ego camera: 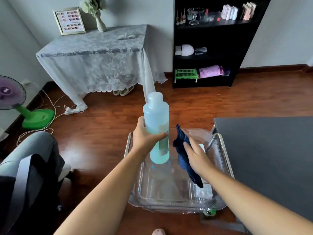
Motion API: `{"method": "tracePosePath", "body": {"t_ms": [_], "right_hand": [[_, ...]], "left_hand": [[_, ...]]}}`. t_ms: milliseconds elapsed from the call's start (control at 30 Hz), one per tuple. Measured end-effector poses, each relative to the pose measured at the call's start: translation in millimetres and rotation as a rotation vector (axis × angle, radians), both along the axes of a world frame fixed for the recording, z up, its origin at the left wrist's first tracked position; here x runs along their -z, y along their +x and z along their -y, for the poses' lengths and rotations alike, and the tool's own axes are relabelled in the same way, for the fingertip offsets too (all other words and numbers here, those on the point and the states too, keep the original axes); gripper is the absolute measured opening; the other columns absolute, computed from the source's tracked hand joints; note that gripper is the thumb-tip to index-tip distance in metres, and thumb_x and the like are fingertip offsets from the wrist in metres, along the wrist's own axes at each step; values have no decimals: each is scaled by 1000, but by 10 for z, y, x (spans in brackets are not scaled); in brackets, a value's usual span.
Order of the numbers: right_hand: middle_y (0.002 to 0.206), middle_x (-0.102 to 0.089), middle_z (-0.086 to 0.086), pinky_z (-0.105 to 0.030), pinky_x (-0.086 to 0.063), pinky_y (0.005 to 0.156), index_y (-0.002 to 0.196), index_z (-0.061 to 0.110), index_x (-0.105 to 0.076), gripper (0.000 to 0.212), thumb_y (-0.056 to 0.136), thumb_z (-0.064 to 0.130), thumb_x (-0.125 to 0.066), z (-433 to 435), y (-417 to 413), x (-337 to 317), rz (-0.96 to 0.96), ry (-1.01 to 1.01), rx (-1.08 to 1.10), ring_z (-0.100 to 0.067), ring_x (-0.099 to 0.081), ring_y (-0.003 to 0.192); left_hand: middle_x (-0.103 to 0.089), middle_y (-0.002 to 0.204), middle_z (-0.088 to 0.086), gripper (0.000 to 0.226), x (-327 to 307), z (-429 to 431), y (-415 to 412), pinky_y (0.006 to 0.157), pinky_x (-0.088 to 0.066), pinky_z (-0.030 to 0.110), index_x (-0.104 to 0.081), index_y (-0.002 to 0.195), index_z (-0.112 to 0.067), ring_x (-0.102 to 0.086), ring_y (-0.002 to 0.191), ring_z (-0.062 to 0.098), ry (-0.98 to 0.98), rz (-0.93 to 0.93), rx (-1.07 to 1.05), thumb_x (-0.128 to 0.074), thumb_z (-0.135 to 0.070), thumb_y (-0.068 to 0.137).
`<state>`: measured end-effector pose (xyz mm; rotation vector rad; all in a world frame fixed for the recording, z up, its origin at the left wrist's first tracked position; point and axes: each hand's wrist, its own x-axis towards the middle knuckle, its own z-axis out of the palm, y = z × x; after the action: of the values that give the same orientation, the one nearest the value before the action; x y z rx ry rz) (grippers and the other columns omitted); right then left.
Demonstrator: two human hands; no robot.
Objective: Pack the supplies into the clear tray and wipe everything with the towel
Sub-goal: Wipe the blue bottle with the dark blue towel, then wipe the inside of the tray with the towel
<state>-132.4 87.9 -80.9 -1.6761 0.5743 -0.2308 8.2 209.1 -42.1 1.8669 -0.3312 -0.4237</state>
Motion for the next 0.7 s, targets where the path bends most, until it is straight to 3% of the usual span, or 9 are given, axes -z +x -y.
{"method": "tracePosePath", "body": {"t_ms": [300, 433, 533, 700], "right_hand": [[148, -39, 9, -22, -27, 110, 144, 34, -32, 45, 102, 18, -34, -68, 138, 698, -115, 97, -5, -8, -36, 136], [144, -45, 3, -8, -35, 98, 144, 26, -36, 44, 102, 12, -34, -101, 173, 785, -133, 133, 29, -12, -43, 130], [144, -45, 2, -21, -32, 107, 145, 24, -34, 44, 102, 12, -33, -127, 171, 788, -147, 130, 25, -13, -42, 131], [146, -43, 4, -24, -30, 110, 145, 25, -33, 44, 102, 14, -33, -123, 178, 772, -153, 113, 11, -13, -40, 133]], "left_hand": [[-53, 98, -19, 72, 638, 70, 95, 66, -43, 22, -41, 105, -36, -54, 93, 10, 136, 2, -31, -87, -25, 51], [-54, 102, -21, 77, 746, 130, 121, 75, -47, 27, -38, 107, -42, -54, 99, 9, 135, -23, -28, -86, -27, 50], [-55, 107, -17, 80, 795, 160, 118, 77, -44, 26, -38, 110, -44, -53, 102, 11, 124, -41, -20, -87, -27, 49], [-55, 117, -12, 84, 813, 127, 132, 87, -46, 31, -38, 118, -41, -52, 110, 14, 129, -67, 20, -87, -25, 51]]}}
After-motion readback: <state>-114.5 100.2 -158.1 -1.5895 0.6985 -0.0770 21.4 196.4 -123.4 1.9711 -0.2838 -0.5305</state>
